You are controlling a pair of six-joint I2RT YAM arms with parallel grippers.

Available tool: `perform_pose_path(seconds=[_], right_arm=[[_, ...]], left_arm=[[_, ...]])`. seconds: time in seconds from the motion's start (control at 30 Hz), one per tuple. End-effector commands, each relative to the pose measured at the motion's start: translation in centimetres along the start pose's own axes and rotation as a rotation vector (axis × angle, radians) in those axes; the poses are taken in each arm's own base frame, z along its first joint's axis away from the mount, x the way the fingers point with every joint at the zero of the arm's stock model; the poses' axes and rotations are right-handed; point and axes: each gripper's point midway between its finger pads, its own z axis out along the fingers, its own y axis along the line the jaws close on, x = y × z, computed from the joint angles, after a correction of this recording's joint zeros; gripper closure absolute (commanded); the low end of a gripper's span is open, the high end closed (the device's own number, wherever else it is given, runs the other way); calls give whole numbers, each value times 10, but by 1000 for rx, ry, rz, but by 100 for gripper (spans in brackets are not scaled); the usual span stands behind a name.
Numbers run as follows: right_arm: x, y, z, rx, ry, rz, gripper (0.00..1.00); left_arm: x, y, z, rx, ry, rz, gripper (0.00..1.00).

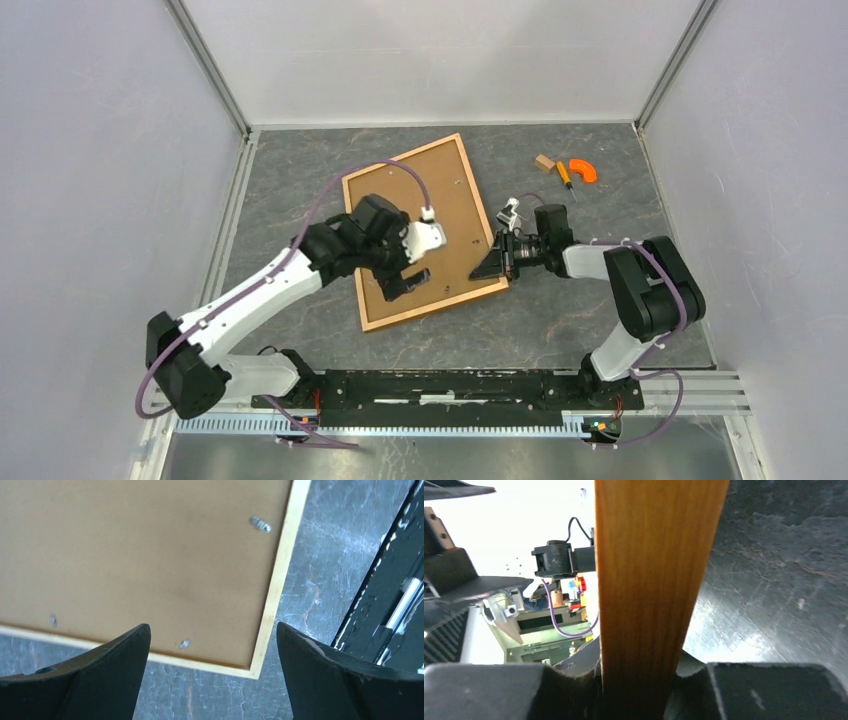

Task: Take the photo out of the frame

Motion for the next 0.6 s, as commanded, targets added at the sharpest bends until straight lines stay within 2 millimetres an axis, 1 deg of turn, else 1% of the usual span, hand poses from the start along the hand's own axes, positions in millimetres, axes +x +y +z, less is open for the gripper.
perform_pose_path(seconds=[0.0,0.17,0.2,0.27,0.4,0.57], right_arm=[[-40,17,-21,98,-52,-377,100],[-63,34,-38,220,-24,-524,100],[-65,36,-41,242,-16,-540,100],[-77,44,-49,295,-17,-610,100],[-104,70,-66,375,-56,-732,100],[-139,107,-88,475,-107,-872,100]], left_arm=[[-9,13,-35,-3,-84,-163,0],[2,51,-59,-122,-143,-342,0],[4,57,-64,-139,-155,-373,0],[9,68,-73,-174,-180,-432,0],[19,88,-89,-225,-224,-547,0],[25,105,-107,-239,-295,-704,0]])
